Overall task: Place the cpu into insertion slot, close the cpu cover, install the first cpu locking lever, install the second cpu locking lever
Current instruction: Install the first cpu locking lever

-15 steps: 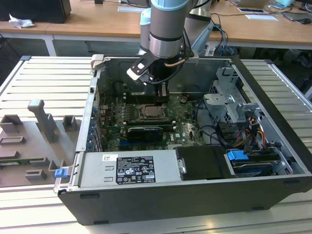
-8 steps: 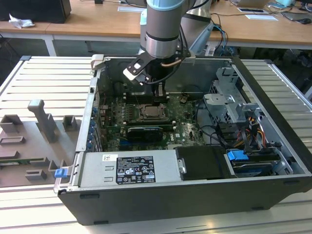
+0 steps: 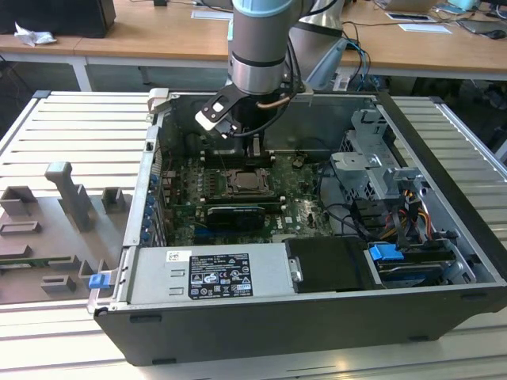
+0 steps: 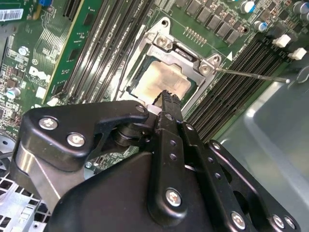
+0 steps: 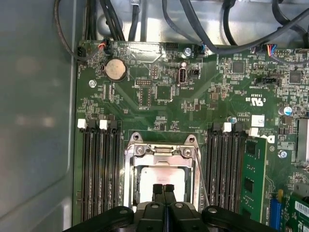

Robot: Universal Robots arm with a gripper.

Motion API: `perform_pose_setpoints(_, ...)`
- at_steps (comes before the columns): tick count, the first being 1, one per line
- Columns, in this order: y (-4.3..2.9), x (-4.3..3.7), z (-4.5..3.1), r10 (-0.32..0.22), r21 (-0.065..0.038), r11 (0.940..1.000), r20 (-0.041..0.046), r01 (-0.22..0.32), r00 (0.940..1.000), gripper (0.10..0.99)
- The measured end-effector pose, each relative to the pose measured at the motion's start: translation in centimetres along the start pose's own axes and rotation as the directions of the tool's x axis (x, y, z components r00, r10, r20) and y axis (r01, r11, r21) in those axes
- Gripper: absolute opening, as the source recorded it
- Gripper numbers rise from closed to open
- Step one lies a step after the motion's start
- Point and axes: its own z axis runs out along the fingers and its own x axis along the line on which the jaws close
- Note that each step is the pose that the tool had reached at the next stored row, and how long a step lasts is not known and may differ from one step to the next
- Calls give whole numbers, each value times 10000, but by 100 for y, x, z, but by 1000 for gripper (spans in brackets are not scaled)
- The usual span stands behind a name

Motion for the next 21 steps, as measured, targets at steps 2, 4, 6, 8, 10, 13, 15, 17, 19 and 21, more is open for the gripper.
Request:
perform_pose_setpoints(2,-18,1,0,-1,0,10000,0,1,10000,106)
perform_pose_setpoints(4,-18,1,-24,1,1,10000,1,-1,10000,106)
perform_pose_setpoints(6,-18,2,-73,1,0,10000,1,-1,10000,106)
perform_pose_setpoints(8,-18,3,-150,2,0,10000,0,-2,10000,106)
perform_pose_setpoints(10,-17,4,-238,0,0,10000,1,0,10000,106)
perform_pose_setpoints(13,-17,5,-309,-109,0,9999,9,109,9999,106)
perform_pose_setpoints(15,-18,5,-308,-879,15,9961,13,879,9961,106)
perform_pose_setpoints(17,-17,5,-306,-1345,21,9909,9,1345,9909,106)
perform_pose_setpoints(19,-18,5,-306,-1760,28,9844,8,1760,9844,106)
perform_pose_setpoints(21,-17,5,-306,-2133,33,9770,6,2133,9770,106)
